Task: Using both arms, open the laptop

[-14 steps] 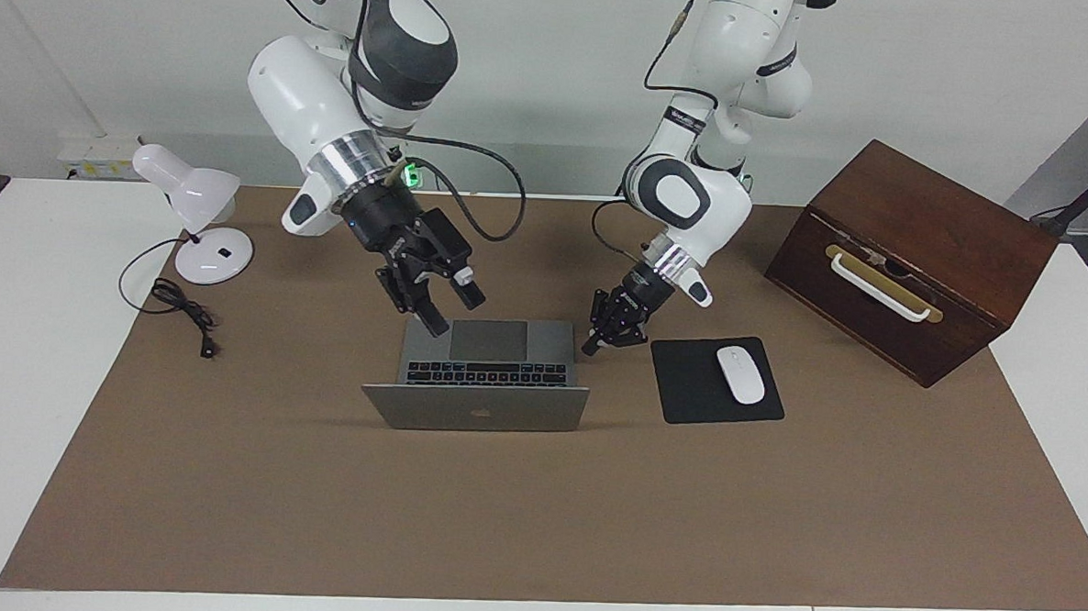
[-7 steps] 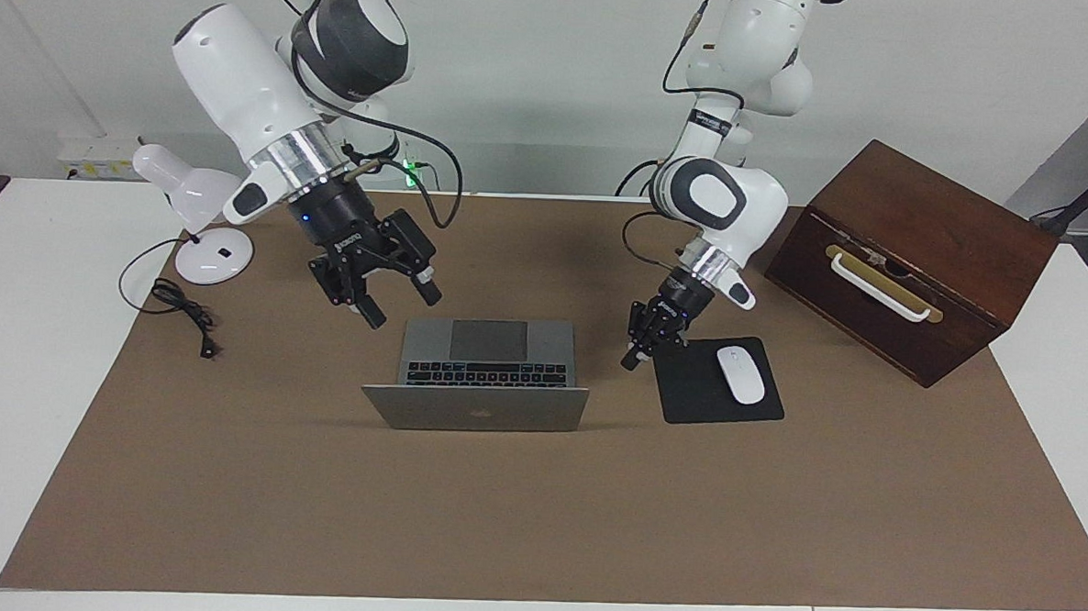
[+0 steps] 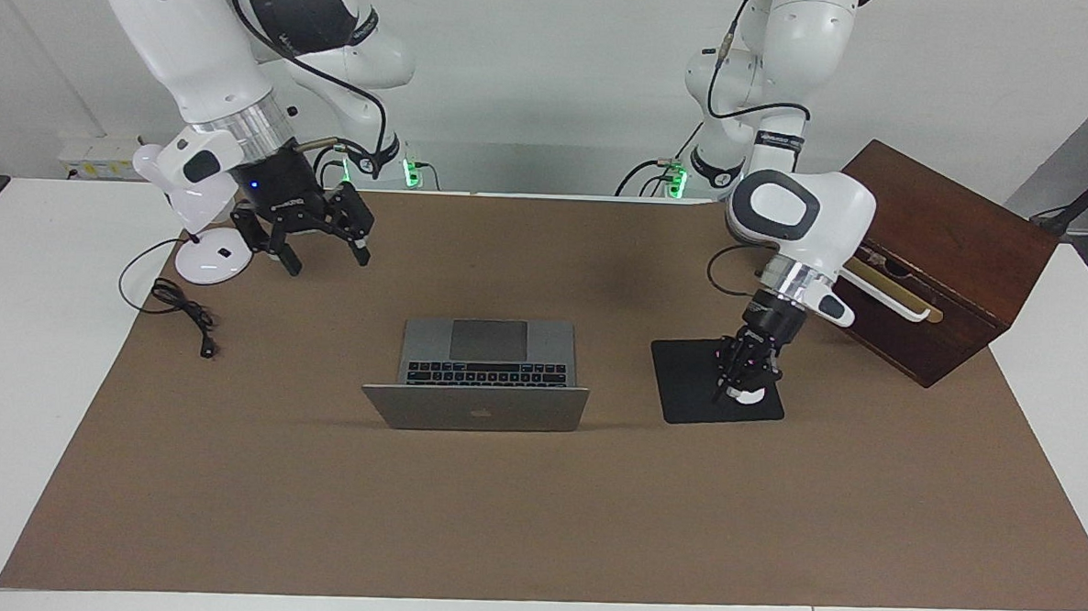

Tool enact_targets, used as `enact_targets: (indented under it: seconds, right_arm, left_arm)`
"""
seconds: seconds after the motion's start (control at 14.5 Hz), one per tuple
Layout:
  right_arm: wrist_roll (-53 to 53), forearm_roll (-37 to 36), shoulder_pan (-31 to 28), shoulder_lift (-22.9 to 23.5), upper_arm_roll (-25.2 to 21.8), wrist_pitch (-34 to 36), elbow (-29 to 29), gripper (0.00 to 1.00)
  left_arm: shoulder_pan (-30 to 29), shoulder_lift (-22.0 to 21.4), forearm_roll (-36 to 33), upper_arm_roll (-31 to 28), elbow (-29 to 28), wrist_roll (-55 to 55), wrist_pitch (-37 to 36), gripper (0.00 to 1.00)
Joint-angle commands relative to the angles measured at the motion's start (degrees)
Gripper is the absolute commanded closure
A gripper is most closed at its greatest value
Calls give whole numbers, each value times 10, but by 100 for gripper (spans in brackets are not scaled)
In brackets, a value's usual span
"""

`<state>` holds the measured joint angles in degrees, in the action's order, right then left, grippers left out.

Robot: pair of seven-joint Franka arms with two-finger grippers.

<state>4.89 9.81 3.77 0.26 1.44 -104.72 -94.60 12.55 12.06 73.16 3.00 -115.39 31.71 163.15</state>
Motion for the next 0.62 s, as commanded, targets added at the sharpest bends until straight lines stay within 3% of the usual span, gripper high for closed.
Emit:
enact_targets:
  seconds: [0.0,0.21,0.55]
  right_arm:
    - [10,-53,-8,-24,7,61,-1,0]
    - [8,-57,-26,-33,7,118,-2,0]
    - [7,-59,-45,-54,7,163,-6,0]
  left_arm:
    - [-39,31,-117,5,48,-8,-7,100]
    - [-73,38,-312,3,79,-5,-83,100]
    - [-104,54,-558,-3,175,-7,-283,100]
